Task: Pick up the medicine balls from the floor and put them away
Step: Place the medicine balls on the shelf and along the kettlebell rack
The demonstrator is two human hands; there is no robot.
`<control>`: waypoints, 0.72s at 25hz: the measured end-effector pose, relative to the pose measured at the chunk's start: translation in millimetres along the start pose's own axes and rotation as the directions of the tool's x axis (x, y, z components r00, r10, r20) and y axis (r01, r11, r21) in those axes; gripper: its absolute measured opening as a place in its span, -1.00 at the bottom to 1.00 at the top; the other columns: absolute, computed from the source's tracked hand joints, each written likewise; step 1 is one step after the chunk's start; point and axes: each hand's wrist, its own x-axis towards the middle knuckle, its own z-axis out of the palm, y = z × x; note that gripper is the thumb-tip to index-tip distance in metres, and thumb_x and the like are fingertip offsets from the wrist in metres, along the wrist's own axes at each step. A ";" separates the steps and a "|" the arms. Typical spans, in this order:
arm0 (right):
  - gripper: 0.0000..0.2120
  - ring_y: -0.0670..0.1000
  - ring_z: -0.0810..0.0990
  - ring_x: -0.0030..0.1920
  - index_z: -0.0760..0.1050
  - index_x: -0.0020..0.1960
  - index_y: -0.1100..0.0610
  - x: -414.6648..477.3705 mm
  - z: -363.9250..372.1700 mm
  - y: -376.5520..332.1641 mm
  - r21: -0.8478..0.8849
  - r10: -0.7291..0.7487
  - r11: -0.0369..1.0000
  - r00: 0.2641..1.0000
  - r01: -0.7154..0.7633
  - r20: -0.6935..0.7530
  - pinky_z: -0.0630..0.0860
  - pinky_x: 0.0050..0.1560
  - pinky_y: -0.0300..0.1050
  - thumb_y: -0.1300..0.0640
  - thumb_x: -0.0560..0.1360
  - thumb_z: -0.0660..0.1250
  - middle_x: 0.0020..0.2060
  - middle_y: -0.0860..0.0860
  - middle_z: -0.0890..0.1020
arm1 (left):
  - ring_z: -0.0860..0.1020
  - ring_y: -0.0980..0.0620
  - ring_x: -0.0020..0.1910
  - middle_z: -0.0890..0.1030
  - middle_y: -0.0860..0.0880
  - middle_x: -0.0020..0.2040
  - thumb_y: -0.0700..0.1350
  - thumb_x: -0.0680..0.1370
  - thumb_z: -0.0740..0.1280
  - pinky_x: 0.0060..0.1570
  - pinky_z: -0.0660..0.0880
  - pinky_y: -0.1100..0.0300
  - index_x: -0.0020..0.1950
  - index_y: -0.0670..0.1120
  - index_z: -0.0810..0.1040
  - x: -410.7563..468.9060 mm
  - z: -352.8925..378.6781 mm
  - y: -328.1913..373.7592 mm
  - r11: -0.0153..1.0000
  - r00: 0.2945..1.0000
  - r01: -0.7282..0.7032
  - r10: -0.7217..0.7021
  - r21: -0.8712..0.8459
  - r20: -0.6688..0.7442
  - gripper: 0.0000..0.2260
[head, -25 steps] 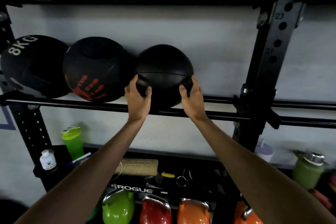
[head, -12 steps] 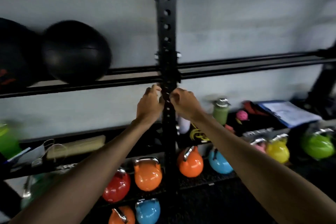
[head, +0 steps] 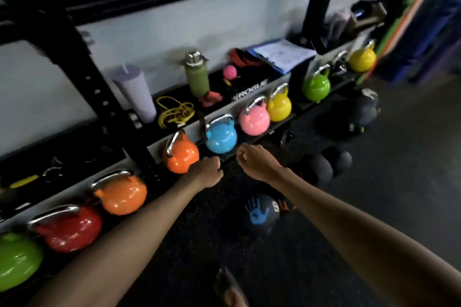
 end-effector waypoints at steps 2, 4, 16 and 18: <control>-0.81 0.20 0.64 0.01 0.53 0.01 0.06 -3.7 20.3 38.1 -0.010 0.105 0.994 0.992 -0.105 0.072 0.57 -0.02 0.04 0.03 0.56 0.17 -0.01 0.11 0.67 | 0.53 -0.18 0.28 0.58 -0.16 0.27 0.04 0.60 0.25 0.23 0.48 0.02 0.23 -0.11 0.52 24.9 42.1 10.6 1.000 0.990 -0.002 0.000 0.012 0.143 -0.70; -0.78 0.18 0.65 0.01 0.54 0.04 0.07 -1.4 40.2 71.4 -0.013 0.194 0.981 0.970 -0.194 0.146 0.58 -0.01 0.05 0.03 0.58 0.15 0.01 0.10 0.67 | 0.52 -0.18 0.30 0.55 -0.17 0.31 0.05 0.61 0.24 0.25 0.48 0.00 0.29 -0.11 0.51 50.4 79.4 17.6 1.000 0.962 0.012 -0.016 0.016 0.272 -0.66; -0.71 0.24 0.61 0.11 0.51 0.23 0.22 9.4 161.4 232.9 -0.029 0.491 0.844 0.750 -0.535 0.443 0.50 -0.02 0.00 0.15 0.64 0.11 0.12 0.20 0.63 | 0.52 -0.19 0.26 0.54 -0.15 0.28 0.03 0.62 0.21 0.28 0.47 -0.12 0.28 -0.10 0.50 184.7 217.7 40.9 0.993 0.851 0.107 -0.066 -0.049 0.521 -0.69; -0.70 0.21 0.61 0.12 0.52 0.23 0.21 12.8 193.6 265.6 -0.019 0.531 0.801 0.695 -0.599 0.485 0.54 0.08 0.05 0.12 0.65 0.10 0.11 0.18 0.62 | 0.52 -0.19 0.24 0.55 -0.15 0.26 0.02 0.61 0.22 0.27 0.48 -0.12 0.26 -0.11 0.50 209.2 254.5 45.6 0.987 0.847 0.144 -0.088 -0.066 0.524 -0.70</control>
